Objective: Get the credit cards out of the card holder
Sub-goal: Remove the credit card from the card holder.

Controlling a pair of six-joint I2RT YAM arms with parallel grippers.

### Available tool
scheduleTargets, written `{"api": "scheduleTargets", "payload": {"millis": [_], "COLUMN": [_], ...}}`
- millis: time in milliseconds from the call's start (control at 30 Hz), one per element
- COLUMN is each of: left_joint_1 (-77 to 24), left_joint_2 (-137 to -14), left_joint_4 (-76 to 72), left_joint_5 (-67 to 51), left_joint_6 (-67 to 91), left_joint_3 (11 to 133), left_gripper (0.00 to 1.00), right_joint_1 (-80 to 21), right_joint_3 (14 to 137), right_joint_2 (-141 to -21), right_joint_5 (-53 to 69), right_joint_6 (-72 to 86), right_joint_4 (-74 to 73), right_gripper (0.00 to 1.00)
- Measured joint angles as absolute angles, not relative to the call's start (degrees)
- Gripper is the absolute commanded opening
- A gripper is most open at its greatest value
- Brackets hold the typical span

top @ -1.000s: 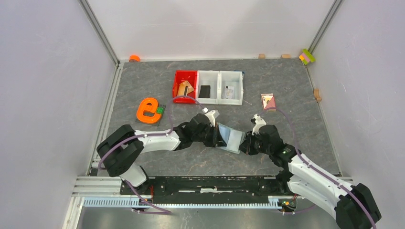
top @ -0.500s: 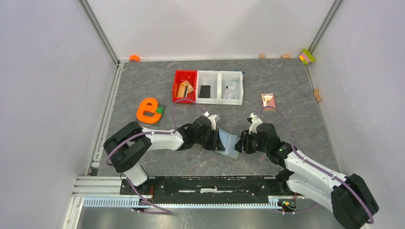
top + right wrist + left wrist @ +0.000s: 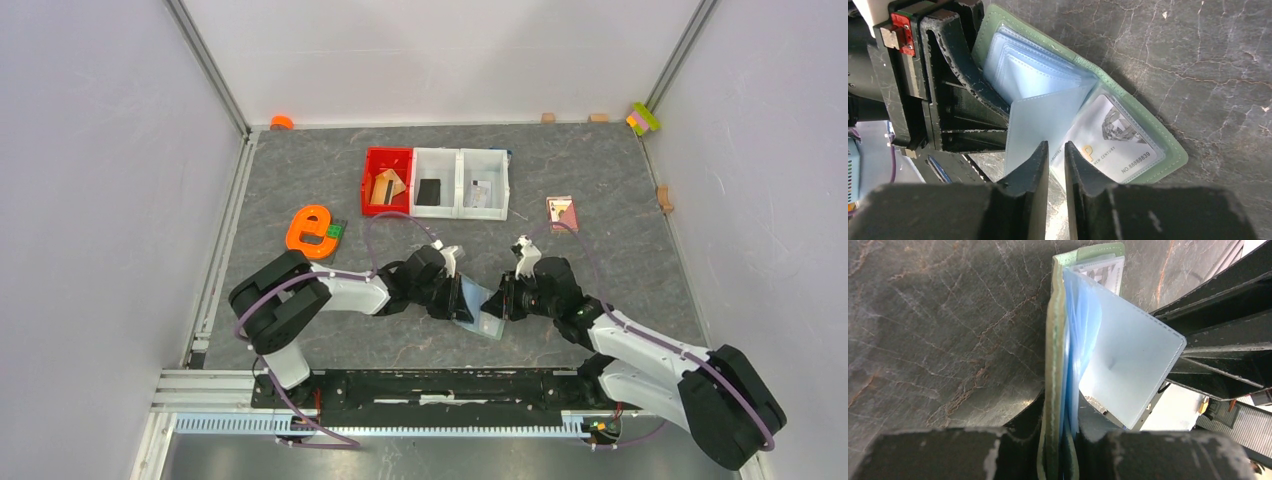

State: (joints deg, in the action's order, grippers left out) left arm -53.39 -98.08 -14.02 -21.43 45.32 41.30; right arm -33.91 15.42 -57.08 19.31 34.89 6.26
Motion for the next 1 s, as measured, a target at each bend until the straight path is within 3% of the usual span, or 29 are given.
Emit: {"api": "scheduleTargets", "payload": {"millis": [233,400,567,667,1000], "left_joint_1": [-53.4,-53.4,-53.4,-53.4,-53.4], "left_joint_2": [-98.6,-98.5,-96.4,-94.4,-91.8], "left_joint_4": [-14.3,-14.5,-13.6,-13.1,-14.2], "left_joint_5": [-22.6,-23.1,-22.8,-22.6,-22.9], "left_joint_6": [45.3,45.3,45.0,44.6,44.4], "left_joint_3": [41.3,41.3,41.3,40.8,39.0], "left_gripper": [0.35,0.58,0.72,0.89,0.94], "right_joint_1": [-34.1,-34.5,-35.0,-35.3,-37.8], "right_joint_3": [14.8,13.9,12.4,11.6,11.4], "right_joint_2": [-59.2,-60.1,-60.6,-60.7,-63.5], "right_joint_5": [20.2,20.8,21.0,21.0,22.5], "right_joint_6": [35.8,36.2,36.8,37.4,39.9], "right_joint_4": [9.0,10.5,12.1,12.8,17.6], "right_gripper": [0.11,0.09,0.08,0.08,0.08]}}
